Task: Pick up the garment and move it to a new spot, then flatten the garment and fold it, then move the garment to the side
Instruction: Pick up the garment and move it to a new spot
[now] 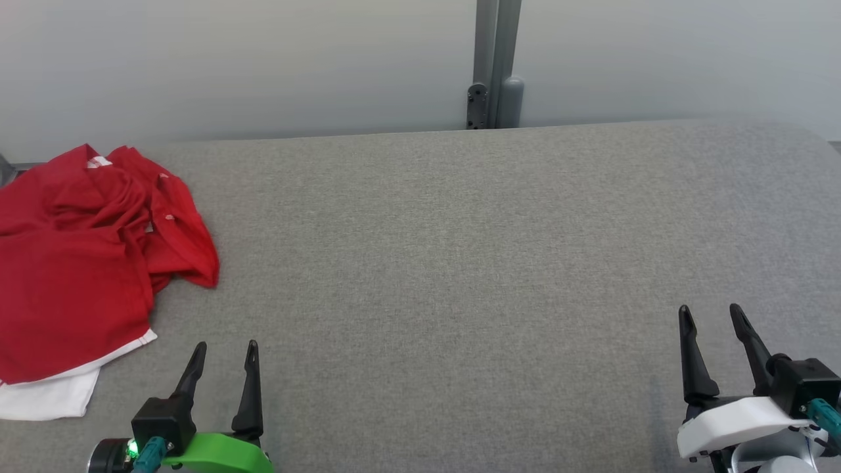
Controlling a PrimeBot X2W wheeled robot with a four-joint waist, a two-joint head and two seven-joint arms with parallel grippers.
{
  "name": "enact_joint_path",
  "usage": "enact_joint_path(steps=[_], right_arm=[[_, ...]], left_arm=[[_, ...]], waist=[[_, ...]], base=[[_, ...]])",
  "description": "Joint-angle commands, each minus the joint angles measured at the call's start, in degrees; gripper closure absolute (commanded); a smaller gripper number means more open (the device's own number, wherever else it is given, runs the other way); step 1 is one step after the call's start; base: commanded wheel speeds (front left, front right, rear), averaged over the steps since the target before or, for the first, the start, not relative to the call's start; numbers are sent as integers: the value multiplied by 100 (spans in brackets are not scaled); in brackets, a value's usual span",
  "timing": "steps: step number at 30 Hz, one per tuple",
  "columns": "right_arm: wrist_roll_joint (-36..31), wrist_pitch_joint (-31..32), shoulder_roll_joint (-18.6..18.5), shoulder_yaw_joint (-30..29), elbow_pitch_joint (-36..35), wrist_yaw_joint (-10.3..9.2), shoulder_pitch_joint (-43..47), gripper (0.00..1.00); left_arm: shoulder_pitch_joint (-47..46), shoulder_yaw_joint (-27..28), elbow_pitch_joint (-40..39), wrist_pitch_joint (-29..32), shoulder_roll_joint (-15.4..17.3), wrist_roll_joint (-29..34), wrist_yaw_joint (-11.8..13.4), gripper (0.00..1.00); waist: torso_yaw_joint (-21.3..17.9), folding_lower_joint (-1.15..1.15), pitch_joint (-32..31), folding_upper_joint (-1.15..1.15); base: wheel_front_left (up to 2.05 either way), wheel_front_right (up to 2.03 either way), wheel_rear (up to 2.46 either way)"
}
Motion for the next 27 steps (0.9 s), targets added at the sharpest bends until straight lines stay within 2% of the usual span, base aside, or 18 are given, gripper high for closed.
enact_joint_path(steps=[1, 9, 14, 20, 27], right_arm=[[27, -19, -1, -9, 10, -2, 103, 0], [23, -19, 23, 229, 41, -2, 54, 0], [33, -19, 34, 480, 88, -2, -88, 0], [53, -18, 66, 675, 128, -2, -134, 0], [99, -18, -75, 666, 107, -2, -184, 0]], left_arm=[[-61, -29, 10, -5, 7, -2, -11, 0], [75, 22, 16, -5, 34, -6, -11, 0], [172, 146, 16, -5, 92, -39, -5, 0], [219, 209, -12, -5, 99, -54, -5, 0], [-190, 100, 245, -4, 132, -160, -5, 0]], waist=[[268, 0, -45, 0], [1271, 0, -130, 0], [1687, 0, -166, 0], [1792, 0, -176, 0], [1627, 0, 142, 0]], base=[[0, 0, 0], [0, 0, 0], [0, 0, 0], [0, 0, 0], [0, 0, 0]])
